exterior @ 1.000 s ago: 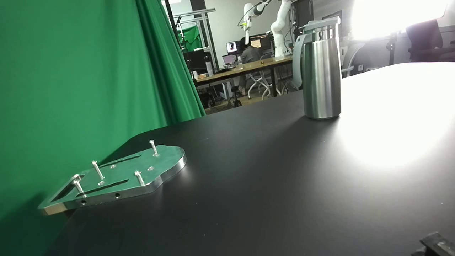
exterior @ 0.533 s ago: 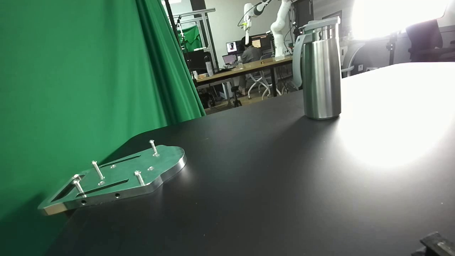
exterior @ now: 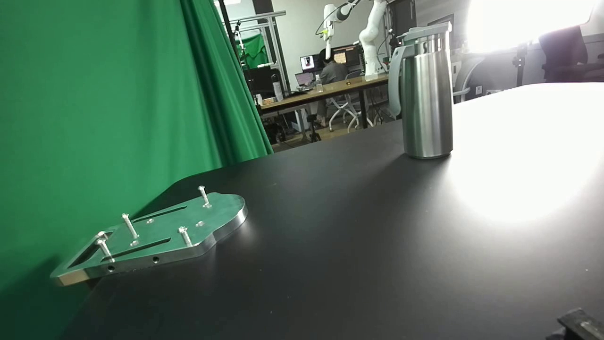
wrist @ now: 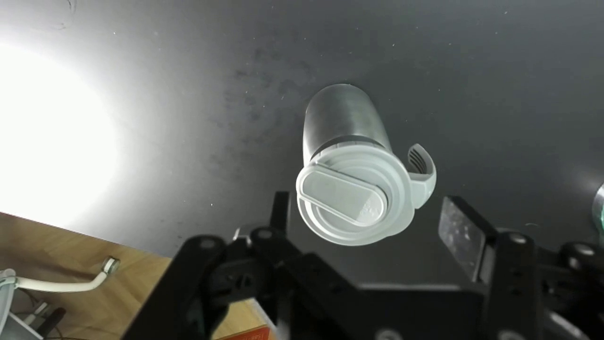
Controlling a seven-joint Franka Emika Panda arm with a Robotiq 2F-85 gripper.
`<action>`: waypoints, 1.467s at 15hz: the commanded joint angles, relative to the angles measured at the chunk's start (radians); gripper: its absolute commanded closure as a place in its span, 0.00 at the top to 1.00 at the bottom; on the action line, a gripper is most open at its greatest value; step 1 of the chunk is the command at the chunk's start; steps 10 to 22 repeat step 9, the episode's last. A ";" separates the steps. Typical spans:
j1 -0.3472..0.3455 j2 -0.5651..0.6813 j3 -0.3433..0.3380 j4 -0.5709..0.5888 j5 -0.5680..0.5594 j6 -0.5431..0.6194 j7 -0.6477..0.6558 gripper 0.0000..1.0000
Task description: Close the lid on the top of the thermos flask
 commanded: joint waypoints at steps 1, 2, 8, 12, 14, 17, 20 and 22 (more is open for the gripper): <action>-0.002 -0.035 -0.007 -0.021 0.005 -0.020 0.004 1.00; 0.002 -0.005 -0.003 -0.005 0.000 -0.002 0.000 0.96; 0.001 -0.010 -0.005 -0.009 0.000 -0.009 0.000 1.00; 0.001 -0.010 -0.005 -0.009 0.000 -0.009 0.000 1.00; 0.001 -0.010 -0.005 -0.009 0.000 -0.009 0.000 1.00; 0.001 -0.010 -0.005 -0.009 0.000 -0.009 0.000 1.00; 0.001 -0.010 -0.005 -0.009 0.000 -0.009 0.000 1.00; 0.001 -0.010 -0.005 -0.009 0.000 -0.009 0.000 1.00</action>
